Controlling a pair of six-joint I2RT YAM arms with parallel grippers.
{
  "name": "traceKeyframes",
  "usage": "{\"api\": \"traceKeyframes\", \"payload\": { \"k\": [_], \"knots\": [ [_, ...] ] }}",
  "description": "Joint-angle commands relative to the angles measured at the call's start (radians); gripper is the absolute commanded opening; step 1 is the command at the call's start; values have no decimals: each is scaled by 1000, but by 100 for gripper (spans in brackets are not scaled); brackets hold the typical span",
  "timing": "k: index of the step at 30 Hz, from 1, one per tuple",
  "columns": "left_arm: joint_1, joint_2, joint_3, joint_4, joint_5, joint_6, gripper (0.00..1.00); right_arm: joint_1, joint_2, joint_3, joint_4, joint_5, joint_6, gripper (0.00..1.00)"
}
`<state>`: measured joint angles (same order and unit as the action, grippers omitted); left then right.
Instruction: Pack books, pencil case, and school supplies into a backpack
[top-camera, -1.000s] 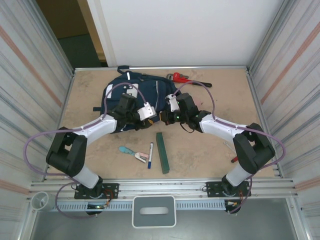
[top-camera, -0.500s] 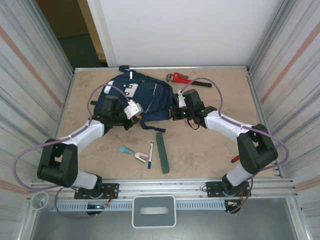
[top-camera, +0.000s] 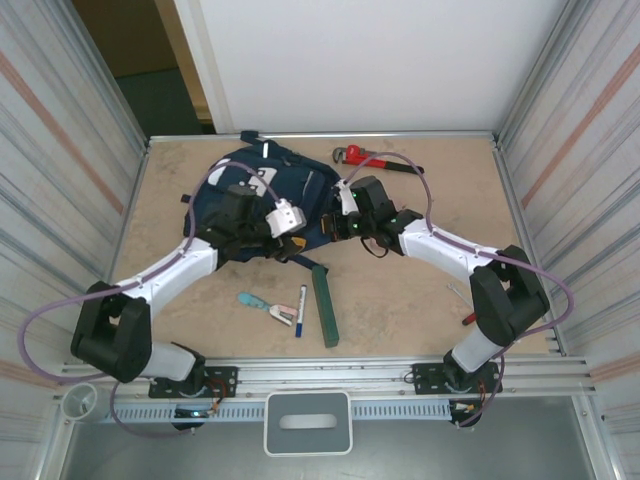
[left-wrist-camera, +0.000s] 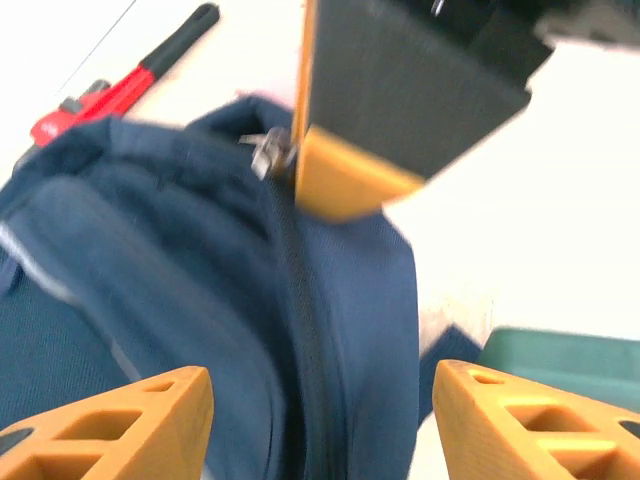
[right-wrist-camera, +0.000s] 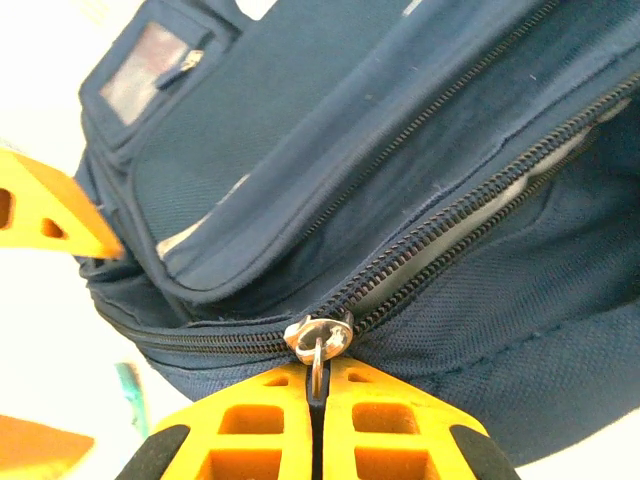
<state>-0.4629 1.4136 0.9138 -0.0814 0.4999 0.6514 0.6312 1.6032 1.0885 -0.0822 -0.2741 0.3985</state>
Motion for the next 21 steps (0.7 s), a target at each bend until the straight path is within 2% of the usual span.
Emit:
{"api": "traceKeyframes", "payload": {
  "k": [1,3,5,7,9,13,16,19,21],
  "knots": [
    [-11,71,64,-39,-16,18,58,16,-27,49,73,-61,38,0],
    [-15,100,86,-46,3,14,53,25,-39,47,78,-70,45,0],
    [-16,117,101,-53,15,9,38,28,-46,42,72,-72,44,0],
    [-6,114,104,-63,15,11,16,22,-57,30,43,-49,31,0],
    [20,89,91,-65,44,13,6,-1,-68,11,7,-15,19,0],
    [109,-13,17,-13,177,-2,0,-90,-33,33,-176,69,18,0],
    [188,-95,-80,125,262,-44,0,-162,27,76,-284,113,29,0],
    [229,-133,-135,204,255,-66,0,-175,41,89,-253,76,34,0],
    [238,-131,-134,194,202,-66,0,-157,38,101,-214,36,36,0]
  ]
}}
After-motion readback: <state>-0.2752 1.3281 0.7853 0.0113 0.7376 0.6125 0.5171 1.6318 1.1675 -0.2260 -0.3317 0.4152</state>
